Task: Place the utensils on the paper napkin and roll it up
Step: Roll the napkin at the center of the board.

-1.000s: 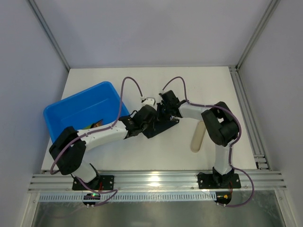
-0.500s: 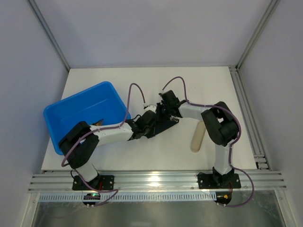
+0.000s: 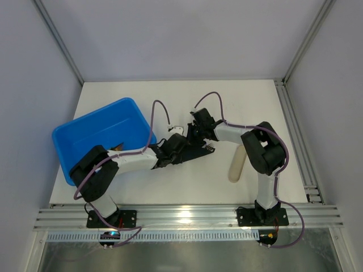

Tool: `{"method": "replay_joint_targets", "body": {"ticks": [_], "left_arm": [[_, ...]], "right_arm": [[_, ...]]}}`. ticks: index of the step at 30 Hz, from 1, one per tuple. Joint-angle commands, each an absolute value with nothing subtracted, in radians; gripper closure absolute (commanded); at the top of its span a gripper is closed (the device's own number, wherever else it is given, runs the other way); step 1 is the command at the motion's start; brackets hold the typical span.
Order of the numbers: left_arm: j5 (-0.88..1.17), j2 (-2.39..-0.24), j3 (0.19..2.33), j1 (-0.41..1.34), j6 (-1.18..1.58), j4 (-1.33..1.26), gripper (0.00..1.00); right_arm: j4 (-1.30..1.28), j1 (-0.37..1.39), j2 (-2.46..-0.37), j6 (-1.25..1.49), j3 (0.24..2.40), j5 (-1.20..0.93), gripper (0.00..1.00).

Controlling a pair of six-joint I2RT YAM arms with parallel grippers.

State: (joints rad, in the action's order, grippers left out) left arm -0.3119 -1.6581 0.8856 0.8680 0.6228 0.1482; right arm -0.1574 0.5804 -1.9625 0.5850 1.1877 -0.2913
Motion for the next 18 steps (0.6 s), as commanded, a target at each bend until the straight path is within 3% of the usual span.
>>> {"method": "replay_joint_targets", "body": {"ticks": [1,18], "left_arm": [[-0.360,-1.624,0.865,0.857,0.617,0.132,1.00],[-0.377,-1.618,0.893,0.813,0.574,0.120,1.00]], "right_arm": [[-0.158,0.578,-1.983,0.571,1.207,-0.276,0.96],[-0.166,0.578,-1.990,0.571,1.219,-0.281,0.96]]}}
